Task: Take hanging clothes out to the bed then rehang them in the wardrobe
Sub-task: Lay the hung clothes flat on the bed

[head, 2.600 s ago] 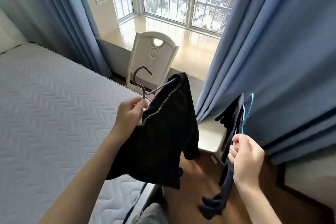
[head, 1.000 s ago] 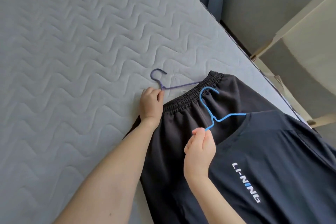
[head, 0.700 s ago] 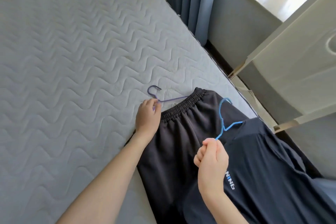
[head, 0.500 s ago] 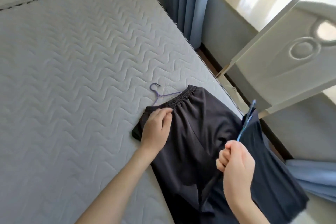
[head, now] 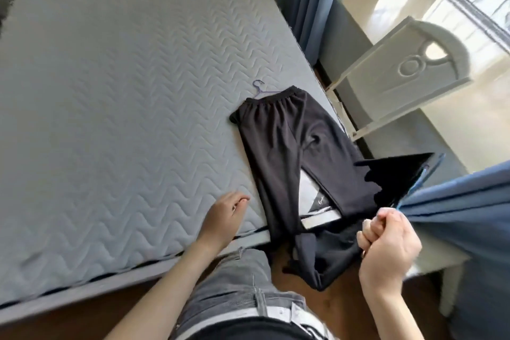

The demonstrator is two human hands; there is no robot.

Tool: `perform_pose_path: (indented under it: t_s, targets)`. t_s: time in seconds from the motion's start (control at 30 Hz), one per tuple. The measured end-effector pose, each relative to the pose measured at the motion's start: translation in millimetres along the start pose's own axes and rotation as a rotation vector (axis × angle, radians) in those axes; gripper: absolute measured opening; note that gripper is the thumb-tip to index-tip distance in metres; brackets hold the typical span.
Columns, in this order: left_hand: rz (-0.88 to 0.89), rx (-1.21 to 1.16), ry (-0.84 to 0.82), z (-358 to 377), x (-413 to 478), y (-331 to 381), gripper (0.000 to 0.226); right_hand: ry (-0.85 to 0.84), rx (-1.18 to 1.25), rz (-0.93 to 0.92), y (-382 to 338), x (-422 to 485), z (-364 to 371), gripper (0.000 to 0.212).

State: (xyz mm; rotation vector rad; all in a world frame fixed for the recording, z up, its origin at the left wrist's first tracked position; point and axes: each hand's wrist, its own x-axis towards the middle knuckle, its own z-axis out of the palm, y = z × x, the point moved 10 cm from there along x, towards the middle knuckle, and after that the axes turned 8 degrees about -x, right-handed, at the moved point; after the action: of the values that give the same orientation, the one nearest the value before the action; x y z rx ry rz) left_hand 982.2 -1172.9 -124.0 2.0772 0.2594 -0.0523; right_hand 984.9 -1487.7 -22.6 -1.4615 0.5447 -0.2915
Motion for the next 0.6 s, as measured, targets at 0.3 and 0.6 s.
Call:
perform_pose_path:
  t_s: [0.3,0.6]
  targets:
    - [-0.113,-0.113,0.211,-67,-198,-59,0.029,-0.139,0.038,-0.054,-13,-127,-40,0.034]
    - [-0.153,-0.11,0.312,-166,-243,-123,0.027,-0.231,0.036,-0.036,18,-208,44,0.035]
